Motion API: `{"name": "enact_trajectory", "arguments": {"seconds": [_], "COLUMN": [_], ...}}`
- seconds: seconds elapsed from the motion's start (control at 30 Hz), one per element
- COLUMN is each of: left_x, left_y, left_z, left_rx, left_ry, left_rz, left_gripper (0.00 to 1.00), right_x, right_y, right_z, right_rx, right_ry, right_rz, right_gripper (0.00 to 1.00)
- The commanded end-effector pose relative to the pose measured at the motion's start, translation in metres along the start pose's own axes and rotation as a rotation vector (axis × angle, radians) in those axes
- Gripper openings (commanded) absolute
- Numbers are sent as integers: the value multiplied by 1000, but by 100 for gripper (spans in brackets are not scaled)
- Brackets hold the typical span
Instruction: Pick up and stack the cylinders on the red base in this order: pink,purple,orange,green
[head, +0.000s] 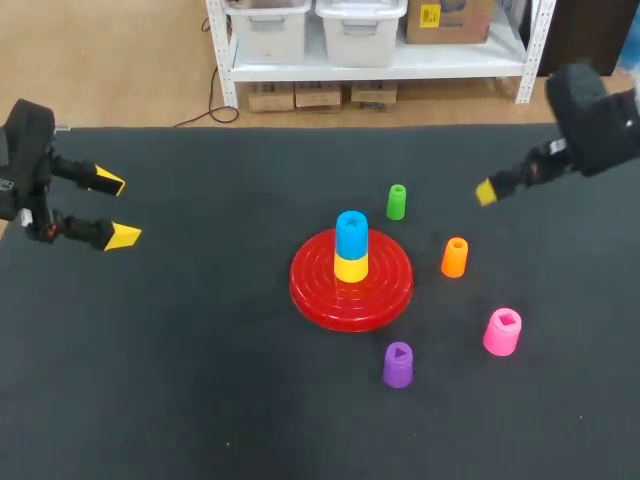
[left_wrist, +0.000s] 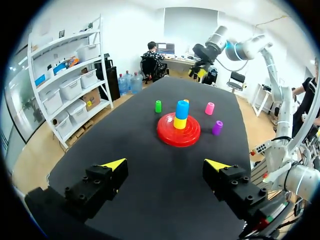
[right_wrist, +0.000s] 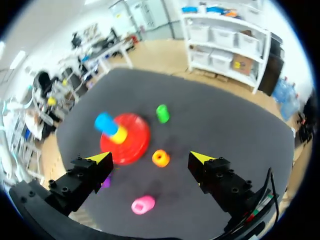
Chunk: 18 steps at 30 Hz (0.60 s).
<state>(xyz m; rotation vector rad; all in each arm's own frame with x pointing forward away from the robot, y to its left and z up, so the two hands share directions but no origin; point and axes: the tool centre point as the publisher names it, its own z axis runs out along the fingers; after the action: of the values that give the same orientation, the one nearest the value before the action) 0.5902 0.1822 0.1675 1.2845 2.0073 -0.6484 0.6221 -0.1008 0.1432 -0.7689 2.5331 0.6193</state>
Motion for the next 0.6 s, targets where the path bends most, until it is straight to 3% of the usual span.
{"name": "enact_trajectory", "arguments": {"seconds": [0.03,0.27,0.6], "left_x": [2,2,2], "left_y": [0,0,0], "left_z": [1,1,1], "left_rx": [-1,-1,-1], "left_ry": [-6,-6,-6], "left_rz": [3,3,3], "left_gripper": [100,100,100], "right_x": [24,75,99], "right_y": [23,49,37], "right_z": [-10,3,21], "right_rx": [-1,66,165], "right_ry": [336,550,665], "right_rz": [-193,-339,-361], "right_gripper": [100,100,100]}}
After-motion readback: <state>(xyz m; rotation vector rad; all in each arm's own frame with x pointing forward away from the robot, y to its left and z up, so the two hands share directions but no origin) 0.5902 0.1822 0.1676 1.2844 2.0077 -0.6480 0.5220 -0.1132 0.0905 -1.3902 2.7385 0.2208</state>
